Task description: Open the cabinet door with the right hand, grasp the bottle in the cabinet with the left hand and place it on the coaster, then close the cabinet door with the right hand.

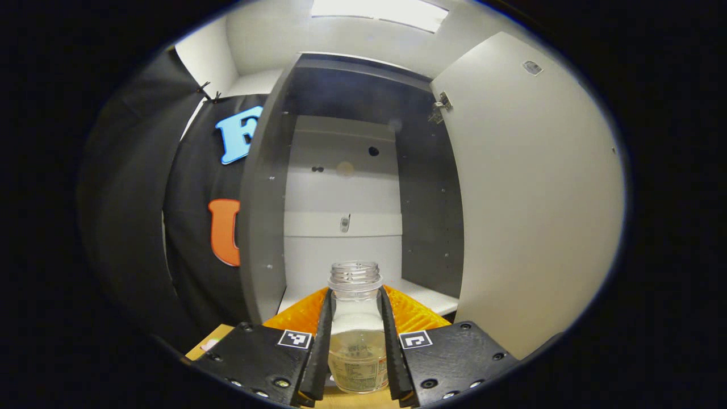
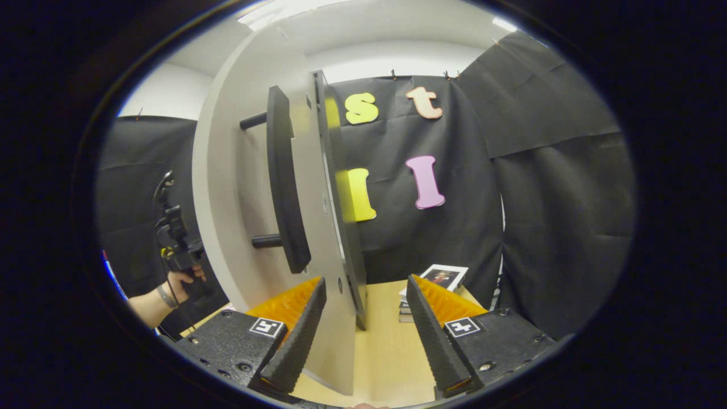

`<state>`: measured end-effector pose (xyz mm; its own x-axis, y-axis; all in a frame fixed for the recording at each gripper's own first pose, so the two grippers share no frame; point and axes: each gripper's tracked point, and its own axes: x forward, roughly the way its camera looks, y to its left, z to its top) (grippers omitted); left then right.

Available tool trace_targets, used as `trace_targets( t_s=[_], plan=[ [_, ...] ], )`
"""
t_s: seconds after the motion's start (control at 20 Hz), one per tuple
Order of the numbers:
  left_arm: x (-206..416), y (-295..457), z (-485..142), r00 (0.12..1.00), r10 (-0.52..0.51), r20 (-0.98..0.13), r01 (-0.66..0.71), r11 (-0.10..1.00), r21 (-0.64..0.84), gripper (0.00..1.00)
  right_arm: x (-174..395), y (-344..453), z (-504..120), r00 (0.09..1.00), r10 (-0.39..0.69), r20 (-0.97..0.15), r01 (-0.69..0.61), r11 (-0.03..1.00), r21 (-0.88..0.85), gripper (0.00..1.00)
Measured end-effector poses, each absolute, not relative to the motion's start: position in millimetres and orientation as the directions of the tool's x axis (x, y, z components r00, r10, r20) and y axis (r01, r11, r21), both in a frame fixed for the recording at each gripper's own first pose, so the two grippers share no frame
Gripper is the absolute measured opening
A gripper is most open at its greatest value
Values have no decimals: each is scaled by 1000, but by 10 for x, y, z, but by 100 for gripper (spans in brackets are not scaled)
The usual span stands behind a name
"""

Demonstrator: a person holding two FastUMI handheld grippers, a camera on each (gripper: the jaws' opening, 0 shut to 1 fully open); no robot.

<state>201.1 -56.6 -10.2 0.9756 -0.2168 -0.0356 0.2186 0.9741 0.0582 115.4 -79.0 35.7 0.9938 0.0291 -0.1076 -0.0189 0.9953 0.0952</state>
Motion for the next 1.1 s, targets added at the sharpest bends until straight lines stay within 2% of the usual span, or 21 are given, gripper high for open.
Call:
trace_targets(
  t_s=[0.25,0.35,0.6,0.9,1.1],
  plan=[
    [1493,124,-744,997,-21,-77,31,990,135,41,1114,-776,385,995,29,-100,-20,996,86,89],
    [1293,429,-1024,993,90,-76,-77,985,154,41,1120,-771,378,994,28,-104,-18,995,94,89],
    [849,982,-1482,945,328,-4,-314,910,271,41,1095,-780,403,993,-2,-118,8,999,54,88],
    [771,1141,-1923,920,389,-37,-375,905,201,41,1062,-799,417,988,-45,-149,46,999,6,88],
    [827,1204,-2064,927,368,-67,-357,924,133,41,1058,-803,396,985,-54,-161,60,998,31,89]
  ],
)
